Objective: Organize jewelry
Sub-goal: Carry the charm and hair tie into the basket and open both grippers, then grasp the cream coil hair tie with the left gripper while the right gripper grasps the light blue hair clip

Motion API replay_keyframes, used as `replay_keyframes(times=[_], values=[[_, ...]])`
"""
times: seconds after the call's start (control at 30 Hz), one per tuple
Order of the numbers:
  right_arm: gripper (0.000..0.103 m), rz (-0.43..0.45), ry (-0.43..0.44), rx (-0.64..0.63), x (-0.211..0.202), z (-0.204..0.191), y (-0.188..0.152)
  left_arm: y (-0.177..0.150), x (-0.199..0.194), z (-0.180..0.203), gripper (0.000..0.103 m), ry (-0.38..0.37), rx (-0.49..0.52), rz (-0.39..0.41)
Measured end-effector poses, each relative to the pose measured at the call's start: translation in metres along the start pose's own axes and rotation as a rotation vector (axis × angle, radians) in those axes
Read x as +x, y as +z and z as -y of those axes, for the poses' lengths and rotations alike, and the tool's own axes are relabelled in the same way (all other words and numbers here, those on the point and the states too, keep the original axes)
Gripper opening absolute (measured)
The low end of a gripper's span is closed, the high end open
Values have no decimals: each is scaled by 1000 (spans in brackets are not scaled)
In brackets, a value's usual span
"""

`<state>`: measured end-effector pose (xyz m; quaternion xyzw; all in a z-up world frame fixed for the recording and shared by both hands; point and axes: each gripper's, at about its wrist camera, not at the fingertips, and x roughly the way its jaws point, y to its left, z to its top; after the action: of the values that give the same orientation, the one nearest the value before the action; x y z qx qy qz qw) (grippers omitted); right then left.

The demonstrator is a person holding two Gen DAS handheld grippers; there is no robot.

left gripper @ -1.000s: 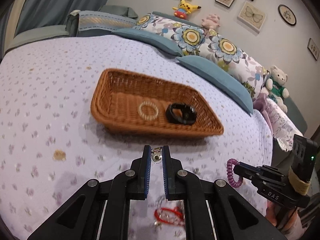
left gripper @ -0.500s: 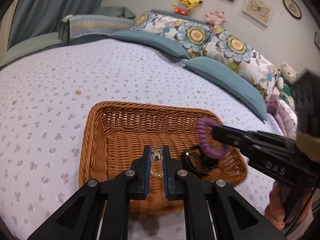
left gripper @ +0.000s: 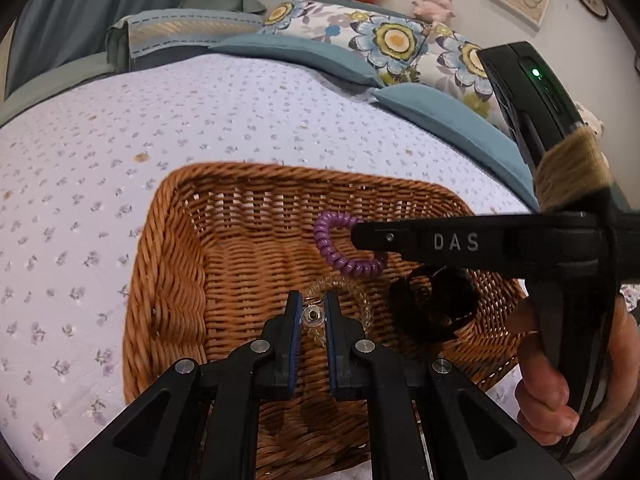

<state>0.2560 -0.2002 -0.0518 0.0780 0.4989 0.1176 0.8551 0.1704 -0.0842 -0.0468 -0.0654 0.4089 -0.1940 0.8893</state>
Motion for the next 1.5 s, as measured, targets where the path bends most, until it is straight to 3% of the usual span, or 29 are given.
replay_keyframes(times=[0.1,0.2,0.27,0.53,0.7,0.83,1.2,1.33,1.5], values=[[14,-3,-1,13,1,1,-3,0,0,-3,14,-14,-21,-4],[15,11,32,22,-7,7,-7,2,-8,-8,39,-58,-57,15],[15,40,31,14,-18,11,-10,3,-19,-10,43,-57,-64,54],[15,147,70,-6,-84,16,-41,3,-62,5,44,-87,-53,119],[24,211,77,-42,-133,18,-94,-13,-99,23,44,-97,-12,148],[25,230,88,-59,-158,23,-137,-40,-128,34,44,-75,-11,142],[25,182,109,-11,-165,28,-248,-121,-155,26,44,-45,-117,71],[25,131,83,-6,-154,19,-272,-143,-154,22,44,-57,-161,28],[25,135,44,-1,-150,13,-288,-177,-156,24,44,-79,-164,-37]])
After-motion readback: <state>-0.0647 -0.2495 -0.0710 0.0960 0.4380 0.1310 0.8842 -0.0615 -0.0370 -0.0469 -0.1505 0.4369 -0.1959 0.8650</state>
